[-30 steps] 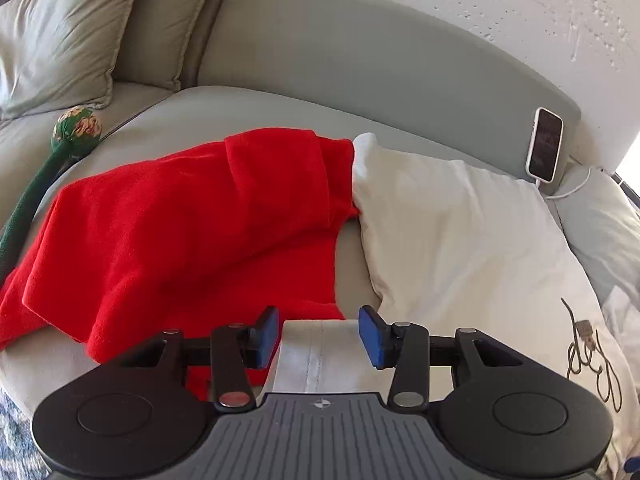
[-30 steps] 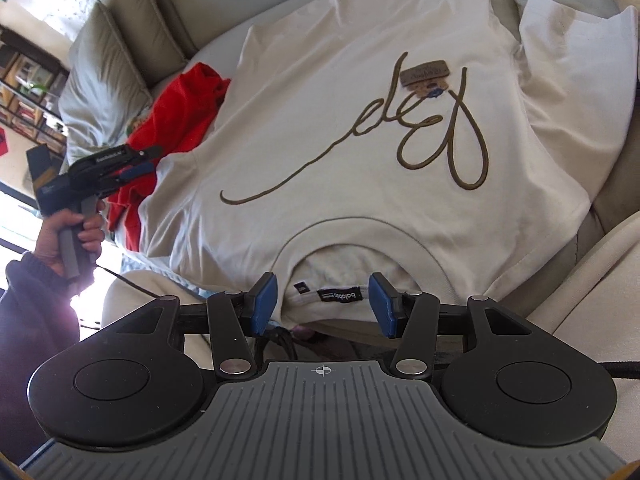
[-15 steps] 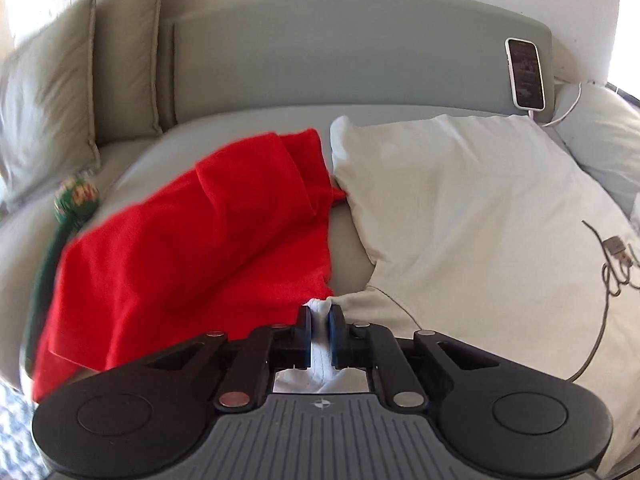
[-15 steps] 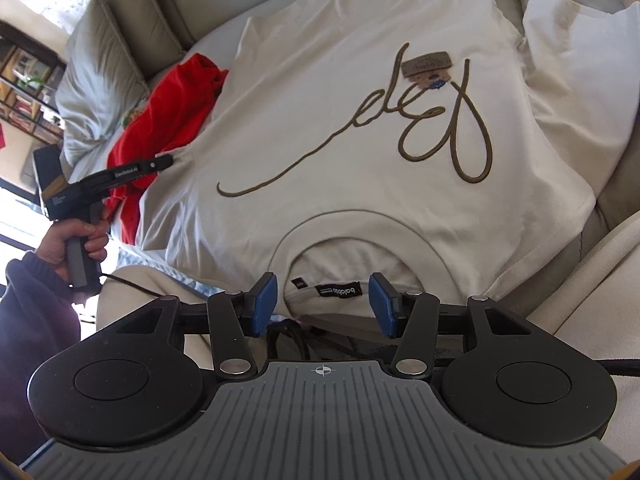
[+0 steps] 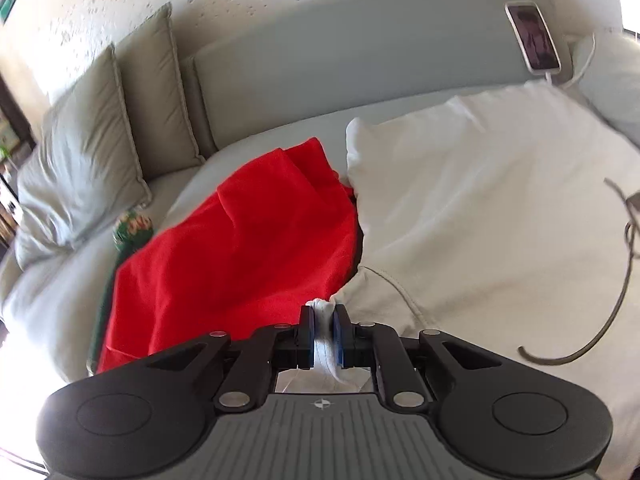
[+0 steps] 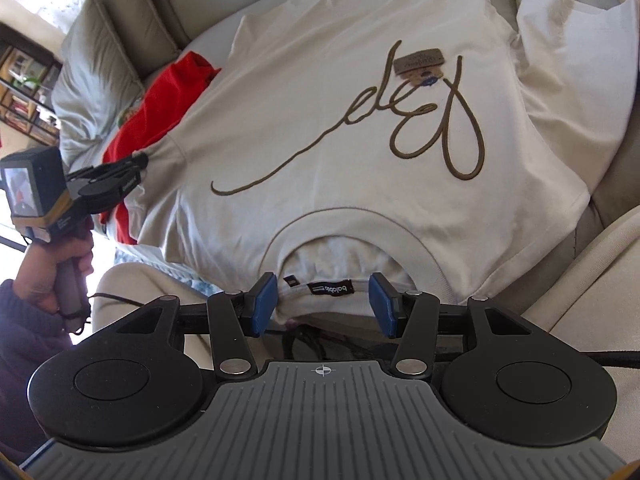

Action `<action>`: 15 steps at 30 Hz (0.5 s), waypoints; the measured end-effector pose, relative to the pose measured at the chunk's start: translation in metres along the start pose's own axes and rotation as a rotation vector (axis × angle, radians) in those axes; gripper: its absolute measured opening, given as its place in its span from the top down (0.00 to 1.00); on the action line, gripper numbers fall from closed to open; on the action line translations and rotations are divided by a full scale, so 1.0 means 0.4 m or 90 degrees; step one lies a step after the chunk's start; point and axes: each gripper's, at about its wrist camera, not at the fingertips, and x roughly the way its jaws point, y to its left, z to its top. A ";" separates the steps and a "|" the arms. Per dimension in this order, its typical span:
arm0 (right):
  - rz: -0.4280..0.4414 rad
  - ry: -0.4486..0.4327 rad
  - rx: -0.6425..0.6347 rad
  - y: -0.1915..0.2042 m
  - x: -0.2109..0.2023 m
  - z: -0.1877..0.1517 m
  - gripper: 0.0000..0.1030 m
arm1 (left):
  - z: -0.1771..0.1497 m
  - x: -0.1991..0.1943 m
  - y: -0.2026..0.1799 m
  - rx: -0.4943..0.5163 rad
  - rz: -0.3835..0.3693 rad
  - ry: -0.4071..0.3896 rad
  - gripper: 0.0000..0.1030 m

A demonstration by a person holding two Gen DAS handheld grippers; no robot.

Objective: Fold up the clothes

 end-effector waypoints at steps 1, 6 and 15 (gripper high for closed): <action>0.000 0.000 0.002 -0.003 0.000 0.000 0.49 | -0.007 -0.011 0.021 -0.019 -0.006 -0.020 0.89; 0.005 0.014 0.014 -0.009 0.017 -0.002 0.49 | 0.002 -0.017 0.049 -0.008 0.022 -0.082 0.92; 0.006 0.014 -0.013 0.012 0.011 -0.009 0.49 | 0.053 0.167 0.052 0.057 0.175 0.081 0.86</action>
